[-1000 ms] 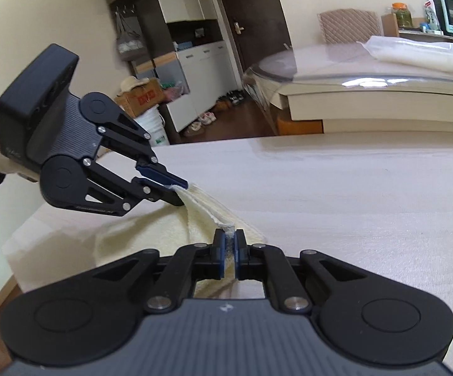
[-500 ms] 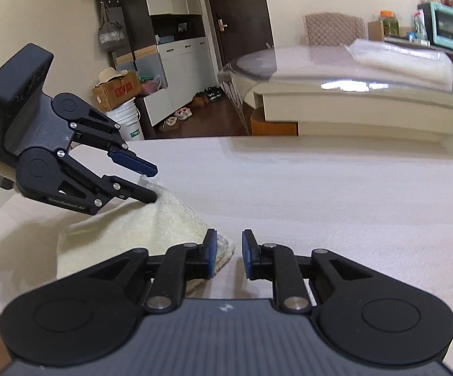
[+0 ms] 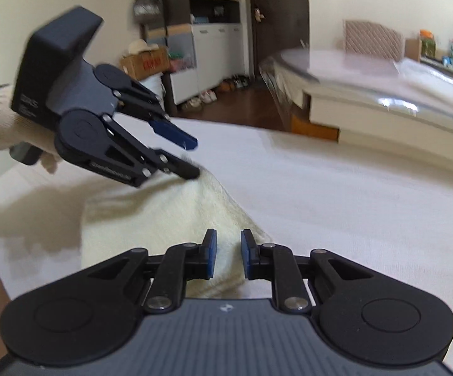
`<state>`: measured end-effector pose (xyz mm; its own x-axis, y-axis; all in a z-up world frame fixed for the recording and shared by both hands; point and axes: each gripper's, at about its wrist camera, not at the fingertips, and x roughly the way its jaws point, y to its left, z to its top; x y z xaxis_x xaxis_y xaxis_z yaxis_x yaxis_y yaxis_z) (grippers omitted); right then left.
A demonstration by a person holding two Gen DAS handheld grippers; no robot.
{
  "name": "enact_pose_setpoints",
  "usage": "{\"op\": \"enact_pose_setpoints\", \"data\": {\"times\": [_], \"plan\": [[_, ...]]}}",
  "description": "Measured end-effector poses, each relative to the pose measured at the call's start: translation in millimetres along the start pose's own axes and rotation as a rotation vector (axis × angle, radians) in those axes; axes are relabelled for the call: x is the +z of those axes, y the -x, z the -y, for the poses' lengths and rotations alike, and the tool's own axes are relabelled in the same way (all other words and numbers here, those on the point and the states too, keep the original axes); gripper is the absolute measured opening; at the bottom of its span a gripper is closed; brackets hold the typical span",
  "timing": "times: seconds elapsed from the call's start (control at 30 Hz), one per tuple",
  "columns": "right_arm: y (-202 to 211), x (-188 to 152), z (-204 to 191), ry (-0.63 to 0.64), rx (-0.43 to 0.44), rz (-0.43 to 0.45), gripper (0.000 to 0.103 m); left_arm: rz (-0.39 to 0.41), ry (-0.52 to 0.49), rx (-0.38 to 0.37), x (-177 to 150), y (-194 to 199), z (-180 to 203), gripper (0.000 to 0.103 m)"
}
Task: Fold towel
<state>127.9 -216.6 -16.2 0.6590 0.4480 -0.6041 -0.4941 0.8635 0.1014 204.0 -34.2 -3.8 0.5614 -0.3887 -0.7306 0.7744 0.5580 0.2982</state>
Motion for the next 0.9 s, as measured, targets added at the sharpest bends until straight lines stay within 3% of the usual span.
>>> {"op": "enact_pose_setpoints", "data": {"times": [0.23,0.4,0.67,0.83,0.87,0.9], "plan": [[9.0,2.4,2.8,-0.007,-0.016,0.02,0.018,0.035,0.068,-0.04,-7.4,18.4,-16.6,0.047],[1.4,0.1,-1.3,0.019,-0.034,-0.006,0.017,0.033,0.083,0.009,-7.2,13.4,-18.4,0.054],[4.5,-1.8,-4.9,0.012,-0.037,-0.006,0.018,-0.029,0.061,-0.021,-10.2,6.6,-14.7,0.05],[5.8,-2.8,-4.2,0.008,-0.037,-0.001,0.018,0.033,0.176,-0.045,-19.1,24.1,-26.9,0.05],[5.9,-2.9,-4.3,0.008,-0.038,-0.001,0.018,0.045,0.199,-0.049,-20.9,27.6,-29.3,0.044],[6.0,-3.1,-4.6,0.009,-0.039,-0.001,0.018,0.057,0.222,-0.054,-22.7,31.1,-31.8,0.026]]}}
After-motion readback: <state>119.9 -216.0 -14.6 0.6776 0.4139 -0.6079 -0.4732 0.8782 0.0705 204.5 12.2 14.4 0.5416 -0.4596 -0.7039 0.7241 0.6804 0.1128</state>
